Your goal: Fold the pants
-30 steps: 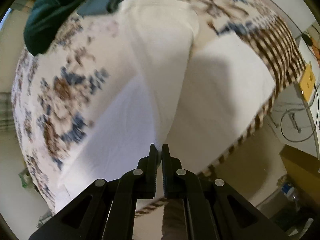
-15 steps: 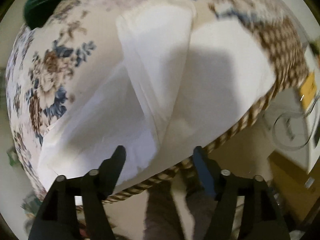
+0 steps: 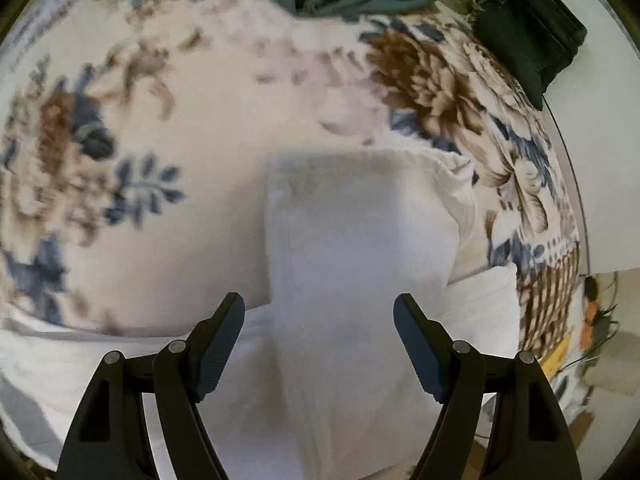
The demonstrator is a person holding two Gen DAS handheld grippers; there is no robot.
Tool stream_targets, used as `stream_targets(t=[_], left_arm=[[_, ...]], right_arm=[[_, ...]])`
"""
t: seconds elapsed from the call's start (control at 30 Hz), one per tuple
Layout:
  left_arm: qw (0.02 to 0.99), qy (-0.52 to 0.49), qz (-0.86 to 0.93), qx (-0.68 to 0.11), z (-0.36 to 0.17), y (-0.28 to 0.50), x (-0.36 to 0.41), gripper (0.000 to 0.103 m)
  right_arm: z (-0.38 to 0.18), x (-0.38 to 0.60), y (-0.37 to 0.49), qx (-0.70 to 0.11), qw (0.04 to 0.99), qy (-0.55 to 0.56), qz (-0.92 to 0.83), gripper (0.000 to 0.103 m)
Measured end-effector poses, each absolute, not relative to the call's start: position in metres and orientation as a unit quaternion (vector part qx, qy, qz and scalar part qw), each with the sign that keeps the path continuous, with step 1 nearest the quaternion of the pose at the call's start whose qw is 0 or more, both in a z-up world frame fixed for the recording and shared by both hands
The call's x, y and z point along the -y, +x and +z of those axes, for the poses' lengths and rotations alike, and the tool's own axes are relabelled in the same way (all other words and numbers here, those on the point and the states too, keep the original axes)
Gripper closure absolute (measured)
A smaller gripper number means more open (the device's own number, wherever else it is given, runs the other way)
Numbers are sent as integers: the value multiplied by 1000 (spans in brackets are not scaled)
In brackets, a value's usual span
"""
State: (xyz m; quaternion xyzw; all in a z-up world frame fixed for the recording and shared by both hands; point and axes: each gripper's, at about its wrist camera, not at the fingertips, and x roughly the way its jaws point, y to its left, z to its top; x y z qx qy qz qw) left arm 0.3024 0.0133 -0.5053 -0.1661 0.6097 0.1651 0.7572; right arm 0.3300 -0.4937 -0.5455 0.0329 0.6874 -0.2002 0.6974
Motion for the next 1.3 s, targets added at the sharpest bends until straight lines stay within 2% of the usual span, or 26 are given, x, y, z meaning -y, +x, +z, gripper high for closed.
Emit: stream_targets(t=[0.07,0.1,0.2,0.33,0.47,0.5,0.53,0.57,0.6,0.63,0.7,0.83,1.0,1.07,1.1,1.13,1.2,1.3], left_arm=[[756,-157,144,-619,-507,306,7,19],[756,-152,135,-623,-507,307,17,19],[753,-139,107,-635,-508,306,42,19],[748,-126,85,-646,-507,300,68,19],[740,-116,69,-659,-511,291,86,19],[739,-114,68,-660,-511,289,90,19],[740,-110,68,-660,-512,287,93,19],[741,-103,70,-660,-512,286,97,19],[742,-94,74,-660,-513,285,100,19],[744,-83,78,-658,-513,285,103,19],[751,-42,93,-653,-515,287,111,19],[754,-24,99,-649,-516,290,116,19],[751,-23,110,-651,-520,297,117,19],[751,-25,113,-650,-519,301,118,19],[752,-27,111,-649,-519,302,118,19],[753,-27,111,-648,-518,303,119,19],[755,-24,108,-646,-517,304,122,19],[753,-28,101,-649,-516,303,125,19]], right_arm=[[-548,496,321,-679,705,22,-201,61],[-542,503,311,-665,718,27,-205,92],[-511,536,266,-609,751,88,-240,99],[-487,603,177,-566,731,223,-310,100],[-518,659,108,-563,654,403,-306,98],[-522,665,101,-557,647,429,-295,94],[-521,666,103,-559,651,423,-291,77],[-519,662,110,-563,663,404,-284,65],[-515,653,128,-567,682,376,-269,46],[-512,644,143,-570,694,356,-258,43],[-505,616,183,-585,719,294,-232,43],[-507,548,271,-619,743,159,-199,43],[-555,495,356,-670,715,9,-199,37],[-574,488,364,-684,701,-13,-202,37],[-581,489,362,-686,698,-16,-205,41],[-582,491,355,-681,703,-17,-207,65],[-572,498,341,-656,724,-10,-211,95],[-541,521,301,-611,756,35,-231,98]])
